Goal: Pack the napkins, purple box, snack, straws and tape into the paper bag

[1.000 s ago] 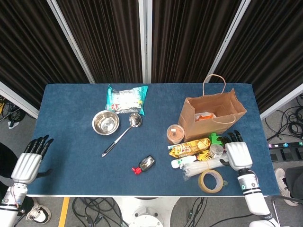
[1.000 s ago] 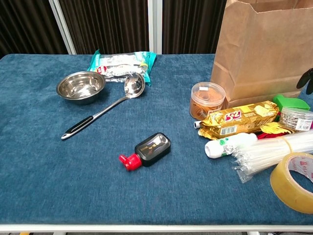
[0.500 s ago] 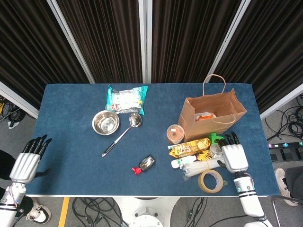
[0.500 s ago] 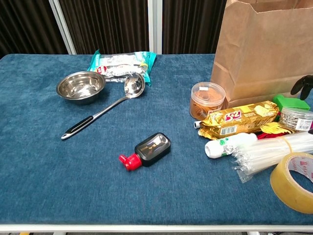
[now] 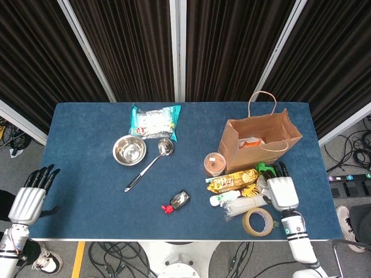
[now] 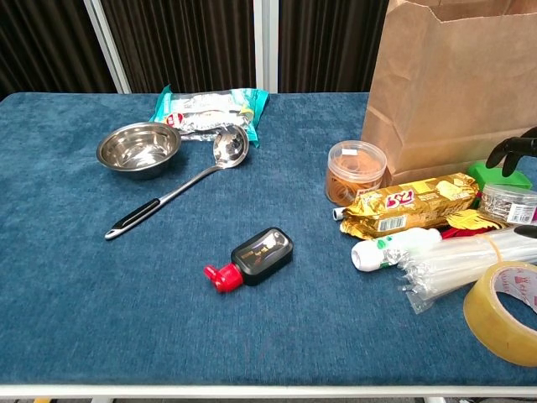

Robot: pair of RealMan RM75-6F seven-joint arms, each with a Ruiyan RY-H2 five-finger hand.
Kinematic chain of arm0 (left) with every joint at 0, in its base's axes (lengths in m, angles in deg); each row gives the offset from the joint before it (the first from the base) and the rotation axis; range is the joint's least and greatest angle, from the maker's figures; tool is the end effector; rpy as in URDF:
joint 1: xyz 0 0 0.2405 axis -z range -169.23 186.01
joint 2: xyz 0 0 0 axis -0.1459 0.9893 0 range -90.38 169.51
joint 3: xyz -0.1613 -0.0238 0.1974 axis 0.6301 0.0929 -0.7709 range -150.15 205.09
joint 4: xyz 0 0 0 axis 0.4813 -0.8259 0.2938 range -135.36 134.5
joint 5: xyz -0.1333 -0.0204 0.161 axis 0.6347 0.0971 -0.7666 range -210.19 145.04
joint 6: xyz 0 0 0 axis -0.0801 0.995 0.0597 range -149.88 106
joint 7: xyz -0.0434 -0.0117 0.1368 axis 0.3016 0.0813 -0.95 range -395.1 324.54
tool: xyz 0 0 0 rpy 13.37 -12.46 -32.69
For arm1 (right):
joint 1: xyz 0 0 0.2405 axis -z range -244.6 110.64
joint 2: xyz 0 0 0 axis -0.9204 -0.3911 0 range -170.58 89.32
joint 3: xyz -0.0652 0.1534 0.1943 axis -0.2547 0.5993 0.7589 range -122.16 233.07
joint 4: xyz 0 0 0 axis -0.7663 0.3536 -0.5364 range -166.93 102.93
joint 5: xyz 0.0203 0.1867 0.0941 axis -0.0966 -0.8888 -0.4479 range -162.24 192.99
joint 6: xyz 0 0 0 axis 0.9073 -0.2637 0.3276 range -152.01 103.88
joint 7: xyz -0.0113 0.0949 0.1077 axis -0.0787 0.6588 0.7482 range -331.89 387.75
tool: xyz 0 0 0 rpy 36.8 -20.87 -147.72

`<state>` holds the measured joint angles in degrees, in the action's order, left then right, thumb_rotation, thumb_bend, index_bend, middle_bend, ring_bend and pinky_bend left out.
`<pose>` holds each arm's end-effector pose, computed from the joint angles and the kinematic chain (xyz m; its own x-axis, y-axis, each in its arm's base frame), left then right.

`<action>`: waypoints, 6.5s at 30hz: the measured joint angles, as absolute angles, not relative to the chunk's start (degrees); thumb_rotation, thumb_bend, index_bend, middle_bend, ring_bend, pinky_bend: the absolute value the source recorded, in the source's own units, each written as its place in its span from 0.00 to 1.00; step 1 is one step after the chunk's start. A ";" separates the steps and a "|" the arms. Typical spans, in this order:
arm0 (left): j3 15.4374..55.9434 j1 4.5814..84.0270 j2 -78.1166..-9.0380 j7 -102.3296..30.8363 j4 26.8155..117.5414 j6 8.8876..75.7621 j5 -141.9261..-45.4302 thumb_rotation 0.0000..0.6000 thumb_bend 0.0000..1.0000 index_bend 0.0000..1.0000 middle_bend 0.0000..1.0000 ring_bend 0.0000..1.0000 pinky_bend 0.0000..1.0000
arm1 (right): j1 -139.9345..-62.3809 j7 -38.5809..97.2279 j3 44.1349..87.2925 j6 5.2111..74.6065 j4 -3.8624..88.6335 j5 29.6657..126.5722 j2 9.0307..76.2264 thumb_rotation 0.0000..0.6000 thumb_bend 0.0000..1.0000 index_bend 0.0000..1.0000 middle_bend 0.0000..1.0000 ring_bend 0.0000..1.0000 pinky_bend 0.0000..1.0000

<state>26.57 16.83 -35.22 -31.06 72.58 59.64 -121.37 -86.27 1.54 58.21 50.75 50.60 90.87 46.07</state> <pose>-0.3488 0.1922 0.1117 0.4786 0.0903 0.8734 0.8768 -0.1017 -0.4700 -0.2683 -0.2486 0.0249 0.5958 -0.1085 0.7958 -0.8019 -0.1352 0.5819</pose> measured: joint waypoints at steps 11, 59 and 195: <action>26.63 16.46 -35.54 -30.33 71.72 60.19 -121.32 1.00 0.16 0.06 0.01 0.00 0.11 | -86.57 0.52 59.18 49.38 48.55 90.34 47.57 1.00 0.00 0.28 0.35 0.15 0.07; 26.76 16.55 -35.98 -29.41 71.37 60.62 -121.97 1.00 0.16 0.06 0.01 0.00 0.11 | -85.09 4.20 61.44 51.29 48.83 92.28 45.92 1.00 0.05 0.33 0.40 0.19 0.13; 27.07 16.65 -35.48 -27.22 72.12 63.79 -124.01 1.00 0.15 0.06 0.01 0.00 0.11 | -85.26 -0.37 62.72 61.36 79.44 111.15 34.26 1.00 0.28 0.53 0.55 0.35 0.30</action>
<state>27.07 16.65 -35.48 -27.22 72.12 63.79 -124.01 -85.26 -0.37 62.72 61.36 79.44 111.15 34.26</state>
